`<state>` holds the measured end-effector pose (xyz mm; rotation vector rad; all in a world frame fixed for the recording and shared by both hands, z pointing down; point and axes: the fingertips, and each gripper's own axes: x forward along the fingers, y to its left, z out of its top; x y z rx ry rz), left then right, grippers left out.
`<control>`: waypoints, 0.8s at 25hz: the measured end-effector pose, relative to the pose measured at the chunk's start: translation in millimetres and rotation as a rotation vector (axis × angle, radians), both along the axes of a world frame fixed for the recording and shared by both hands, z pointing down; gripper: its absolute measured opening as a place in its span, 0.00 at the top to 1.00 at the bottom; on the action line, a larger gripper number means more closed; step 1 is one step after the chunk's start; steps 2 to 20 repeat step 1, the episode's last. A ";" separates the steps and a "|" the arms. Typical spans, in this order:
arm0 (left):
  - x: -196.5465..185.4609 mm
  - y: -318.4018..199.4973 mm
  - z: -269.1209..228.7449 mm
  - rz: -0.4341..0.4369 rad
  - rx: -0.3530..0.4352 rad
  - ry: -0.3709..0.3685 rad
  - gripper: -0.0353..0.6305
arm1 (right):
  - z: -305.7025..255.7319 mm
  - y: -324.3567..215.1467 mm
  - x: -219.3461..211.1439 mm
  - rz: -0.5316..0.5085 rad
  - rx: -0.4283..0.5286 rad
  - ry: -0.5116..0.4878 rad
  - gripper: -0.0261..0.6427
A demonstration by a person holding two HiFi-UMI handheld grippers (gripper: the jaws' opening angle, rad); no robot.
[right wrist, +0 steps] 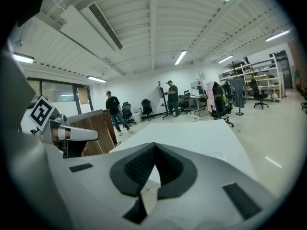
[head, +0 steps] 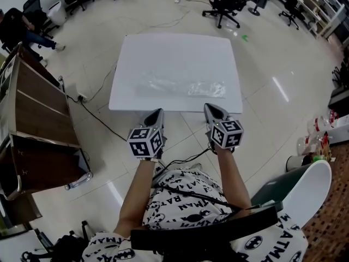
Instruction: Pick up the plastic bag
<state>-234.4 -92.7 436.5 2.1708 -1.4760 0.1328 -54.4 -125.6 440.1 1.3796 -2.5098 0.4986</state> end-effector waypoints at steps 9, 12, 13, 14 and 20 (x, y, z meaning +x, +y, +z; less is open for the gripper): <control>0.1 0.1 0.9 0.000 -0.002 0.000 0.94 | 1.0 0.1 -0.7 -0.003 -0.002 0.003 0.96; 0.1 0.1 0.9 0.000 -0.002 0.000 0.94 | 1.0 0.1 -0.7 -0.003 -0.002 0.003 0.96; 0.1 0.1 0.9 0.000 -0.002 0.000 0.94 | 1.0 0.1 -0.7 -0.003 -0.002 0.003 0.96; 0.1 0.1 0.9 0.000 -0.002 0.000 0.94 | 1.0 0.1 -0.7 -0.003 -0.002 0.003 0.96; 0.1 0.1 0.9 0.000 -0.002 0.000 0.94 | 1.0 0.1 -0.7 -0.003 -0.002 0.003 0.96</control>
